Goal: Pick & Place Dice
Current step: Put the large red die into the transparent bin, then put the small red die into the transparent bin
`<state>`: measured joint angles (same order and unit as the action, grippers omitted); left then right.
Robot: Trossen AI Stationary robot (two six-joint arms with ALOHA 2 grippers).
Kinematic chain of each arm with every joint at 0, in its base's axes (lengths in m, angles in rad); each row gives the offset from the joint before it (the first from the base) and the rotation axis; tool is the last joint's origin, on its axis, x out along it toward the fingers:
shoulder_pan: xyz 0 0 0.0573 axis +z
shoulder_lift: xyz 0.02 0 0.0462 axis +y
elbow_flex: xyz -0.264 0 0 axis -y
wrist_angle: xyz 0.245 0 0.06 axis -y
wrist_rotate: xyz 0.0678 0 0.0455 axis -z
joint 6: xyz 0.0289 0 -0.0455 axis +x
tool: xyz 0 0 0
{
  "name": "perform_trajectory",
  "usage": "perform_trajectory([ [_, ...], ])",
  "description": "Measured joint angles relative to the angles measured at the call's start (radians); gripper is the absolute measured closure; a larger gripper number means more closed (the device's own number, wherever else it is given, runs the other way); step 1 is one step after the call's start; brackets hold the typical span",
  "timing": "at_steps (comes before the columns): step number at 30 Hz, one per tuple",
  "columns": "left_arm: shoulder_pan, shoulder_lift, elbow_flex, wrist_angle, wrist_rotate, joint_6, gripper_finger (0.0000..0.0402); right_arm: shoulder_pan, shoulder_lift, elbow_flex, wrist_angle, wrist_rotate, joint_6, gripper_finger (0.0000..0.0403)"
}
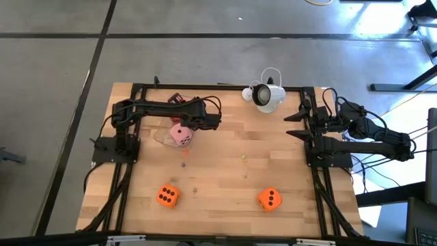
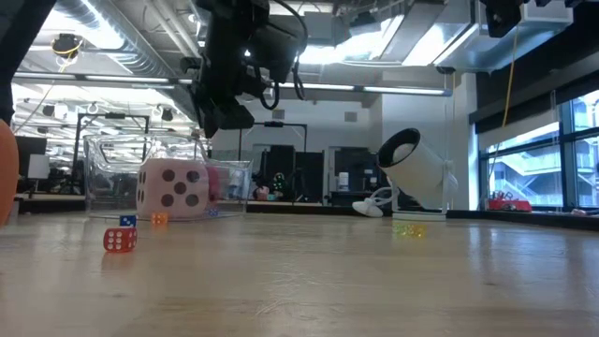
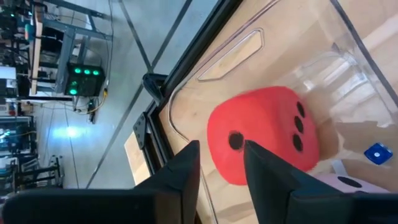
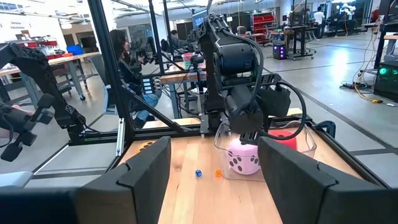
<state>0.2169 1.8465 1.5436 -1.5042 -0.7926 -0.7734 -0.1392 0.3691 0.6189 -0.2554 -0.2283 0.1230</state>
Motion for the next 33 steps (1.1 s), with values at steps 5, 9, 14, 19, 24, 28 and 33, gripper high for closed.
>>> perform_trajectory([
  [5,-0.024,0.0,0.0,0.029,-0.013,0.005,0.0277,0.0,0.0,0.0,0.0,0.0,0.0,0.016],
  [9,-0.074,0.001,0.005,0.039,-0.043,0.0,0.028,0.0,0.0,0.0,0.0,0.0,0.0,0.016],
  [14,-0.166,0.001,0.054,0.055,-0.108,-0.048,0.0287,0.0,0.0,0.0,0.0,0.003,0.0,0.016],
  [19,-0.273,0.001,0.125,0.124,-0.223,-0.032,0.0292,0.0,0.0,0.0,0.0,0.003,0.0,0.016],
  [24,-0.348,0.001,0.174,0.275,-0.242,0.086,0.0292,0.0,0.0,0.0,0.0,0.003,0.0,0.016],
  [28,-0.392,0.001,0.183,0.447,-0.199,0.263,0.029,0.0,0.0,0.0,0.0,0.003,0.0,0.016],
  [33,-0.416,0.001,0.182,0.657,-0.037,0.494,0.029,0.0,0.0,0.0,0.0,0.003,0.0,0.016],
])
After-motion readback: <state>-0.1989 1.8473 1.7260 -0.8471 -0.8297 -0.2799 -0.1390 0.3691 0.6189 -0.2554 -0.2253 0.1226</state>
